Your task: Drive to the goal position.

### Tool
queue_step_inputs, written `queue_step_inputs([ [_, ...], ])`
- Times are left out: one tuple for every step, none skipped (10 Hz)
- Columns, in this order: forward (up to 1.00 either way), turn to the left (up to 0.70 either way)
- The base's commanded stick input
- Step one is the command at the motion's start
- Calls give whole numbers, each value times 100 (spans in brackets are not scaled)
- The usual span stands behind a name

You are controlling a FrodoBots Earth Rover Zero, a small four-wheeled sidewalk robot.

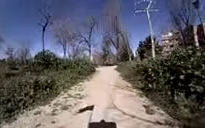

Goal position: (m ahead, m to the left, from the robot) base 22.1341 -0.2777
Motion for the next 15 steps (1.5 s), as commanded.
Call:
queue_step_inputs([
  [100, 0],
  [100, 0],
  [100, 0],
  [100, 0],
  [100, 0],
  [100, 0],
  [100, -2],
  [100, -5],
  [100, -8],
  [100, 0],
  [100, 0],
  [100, 0],
  [100, 0],
  [100, 0],
  [100, 0],
])
